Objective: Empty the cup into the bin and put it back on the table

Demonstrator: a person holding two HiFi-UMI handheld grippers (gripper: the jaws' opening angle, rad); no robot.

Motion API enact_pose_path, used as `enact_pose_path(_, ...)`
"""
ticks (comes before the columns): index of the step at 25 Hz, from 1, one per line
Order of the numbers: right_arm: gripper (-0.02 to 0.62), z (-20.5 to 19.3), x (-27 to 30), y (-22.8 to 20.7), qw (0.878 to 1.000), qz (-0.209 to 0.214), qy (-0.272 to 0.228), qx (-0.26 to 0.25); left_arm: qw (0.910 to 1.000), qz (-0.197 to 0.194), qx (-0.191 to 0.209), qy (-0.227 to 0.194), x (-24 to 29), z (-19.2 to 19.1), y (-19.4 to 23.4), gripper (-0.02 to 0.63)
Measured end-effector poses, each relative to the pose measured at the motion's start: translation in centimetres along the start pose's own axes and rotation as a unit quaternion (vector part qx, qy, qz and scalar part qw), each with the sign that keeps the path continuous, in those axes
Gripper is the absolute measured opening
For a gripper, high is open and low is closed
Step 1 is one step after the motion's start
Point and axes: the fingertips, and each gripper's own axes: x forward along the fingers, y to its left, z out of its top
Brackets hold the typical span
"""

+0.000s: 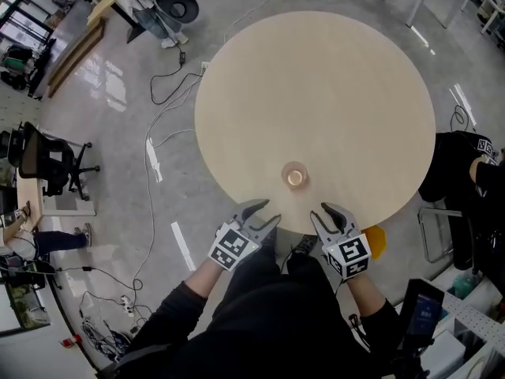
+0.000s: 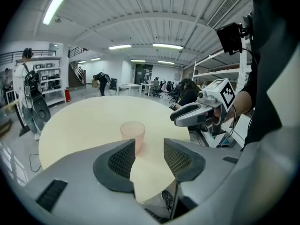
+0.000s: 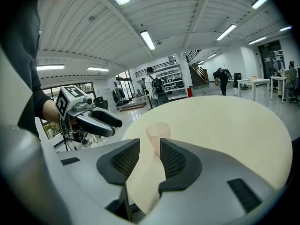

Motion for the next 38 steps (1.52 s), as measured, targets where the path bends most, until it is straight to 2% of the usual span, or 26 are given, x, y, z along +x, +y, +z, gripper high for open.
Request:
enact_pose_path(6, 0.181, -1.2, 2.7, -0.4, 0.998, 0.014, 0.045, -0.043, 0.9969, -0.018, 0.062, 0.045, 2.0, -1.4, 2.9, 0.225)
enact_pose_path(10, 0.19, -1.4, 4.4, -0.9, 0.995, 0.013, 0.069, -0.071, 0.9926, -0.033, 0.088, 0.076, 3.2, -2.6, 5.2, 0.236)
enact_pose_path(14, 0.19, -1.8, 6.4, -2.4, 0.994, 0.01, 0.085, -0.071, 0.9874, -0.063, 0.11, 0.095, 5.0, -2.7, 6.8, 0.236)
enact_pose_path(17, 0.191, -2.0, 8.1, -3.1, 0.992, 0.016, 0.095, -0.084, 0.9788, -0.091, 0.147, 0.109, 6.4, -2.8, 7.4, 0.236)
enact_pose_path(21, 0.19, -2.7, 9.6, -3.1, 0.987, 0.033, 0.117, -0.109, 0.9591, -0.12, 0.213, 0.143, 7.9, -3.9, 8.0, 0.236)
enact_pose_path(26, 0.19, -3.1, 10.5, -3.6, 0.983, 0.031, 0.131, -0.127, 0.9442, -0.151, 0.245, 0.161, 9.4, -4.0, 8.7, 0.236)
enact_pose_path(31, 0.192, -3.3, 10.9, -3.9, 0.983, 0.031, 0.132, -0.127, 0.9235, -0.182, 0.292, 0.17, 10.3, -3.6, 7.8, 0.236)
enact_pose_path(34, 0.191, -3.3, 11.1, -3.9, 0.981, 0.034, 0.132, -0.136, 0.9185, -0.189, 0.304, 0.167, 10.8, -3.2, 7.4, 0.236)
enact_pose_path(38, 0.19, -3.1, 10.7, -3.7, 0.977, 0.031, 0.133, -0.163, 0.9185, -0.186, 0.311, 0.157, 10.8, -2.5, 6.7, 0.236)
